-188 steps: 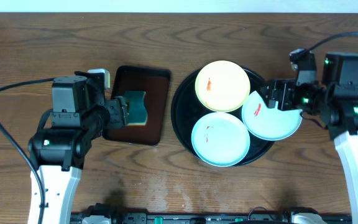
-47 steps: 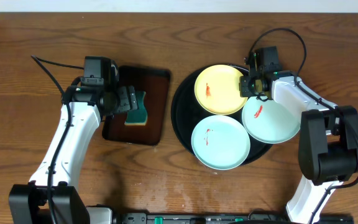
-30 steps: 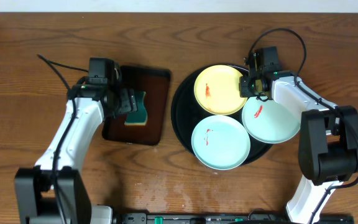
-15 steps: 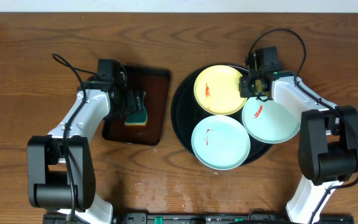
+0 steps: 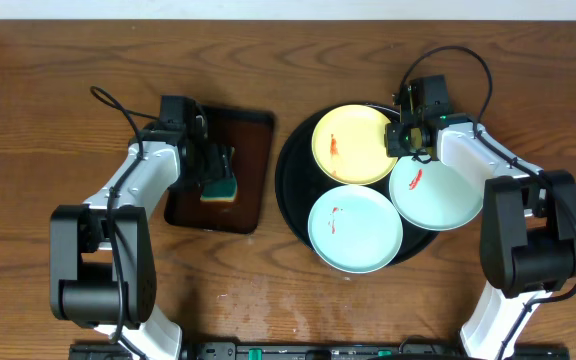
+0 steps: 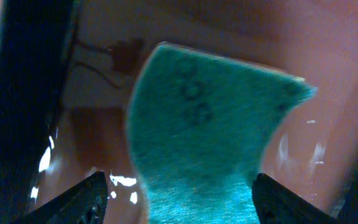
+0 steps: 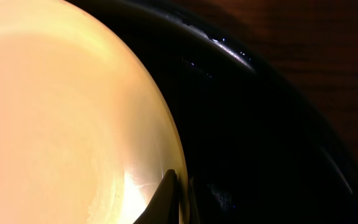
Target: Clean dirty plates on tray and stack at the side
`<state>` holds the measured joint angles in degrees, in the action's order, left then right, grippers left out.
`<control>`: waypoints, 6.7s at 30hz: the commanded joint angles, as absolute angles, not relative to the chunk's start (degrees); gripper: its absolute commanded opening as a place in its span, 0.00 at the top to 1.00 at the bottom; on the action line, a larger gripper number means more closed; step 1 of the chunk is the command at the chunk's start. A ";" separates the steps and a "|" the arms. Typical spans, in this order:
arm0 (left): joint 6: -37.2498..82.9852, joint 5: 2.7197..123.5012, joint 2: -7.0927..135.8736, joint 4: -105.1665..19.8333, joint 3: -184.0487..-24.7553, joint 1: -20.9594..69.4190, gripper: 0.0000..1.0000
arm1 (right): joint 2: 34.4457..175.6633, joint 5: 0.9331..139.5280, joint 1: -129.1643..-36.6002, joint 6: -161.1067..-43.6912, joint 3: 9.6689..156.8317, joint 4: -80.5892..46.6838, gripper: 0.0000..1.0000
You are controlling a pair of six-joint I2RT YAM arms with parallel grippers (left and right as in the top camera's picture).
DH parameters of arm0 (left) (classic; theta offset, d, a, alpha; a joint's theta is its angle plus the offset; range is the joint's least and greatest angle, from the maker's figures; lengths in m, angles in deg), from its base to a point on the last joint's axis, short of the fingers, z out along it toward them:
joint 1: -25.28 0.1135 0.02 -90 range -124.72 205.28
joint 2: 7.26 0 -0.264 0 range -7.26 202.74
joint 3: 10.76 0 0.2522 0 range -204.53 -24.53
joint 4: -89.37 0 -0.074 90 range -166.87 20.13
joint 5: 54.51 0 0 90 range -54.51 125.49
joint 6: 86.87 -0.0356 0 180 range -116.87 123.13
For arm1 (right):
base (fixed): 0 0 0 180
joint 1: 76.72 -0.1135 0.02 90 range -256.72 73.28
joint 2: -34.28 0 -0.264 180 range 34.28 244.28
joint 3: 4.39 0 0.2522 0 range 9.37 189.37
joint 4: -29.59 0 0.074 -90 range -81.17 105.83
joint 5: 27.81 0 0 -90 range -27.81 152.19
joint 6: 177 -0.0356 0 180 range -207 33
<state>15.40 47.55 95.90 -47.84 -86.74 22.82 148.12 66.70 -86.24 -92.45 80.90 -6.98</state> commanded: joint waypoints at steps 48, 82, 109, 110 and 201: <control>18.49 47.40 83.70 -43.22 -75.77 13.60 0.91 | 146.83 67.16 -86.89 -92.28 81.47 -7.52 0.93; 21.26 45.54 83.74 -43.46 -75.31 12.66 0.89 | 146.83 67.14 -86.89 -92.26 81.47 -7.52 0.96; 21.50 38.65 83.77 -43.33 -75.22 5.53 0.89 | 146.83 67.14 -86.89 -92.26 81.47 -7.57 0.96; 21.50 38.65 83.77 -43.36 -75.07 5.53 0.89 | 146.83 67.14 -86.89 -92.26 81.47 -7.57 0.96; 24.47 40.38 76.14 -46.98 -83.16 15.56 0.44 | 146.83 67.16 -86.89 -92.26 81.47 -7.57 0.93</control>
<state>22.90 42.39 74.63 -46.90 -82.04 15.39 148.12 66.70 -86.50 -92.43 80.90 -7.48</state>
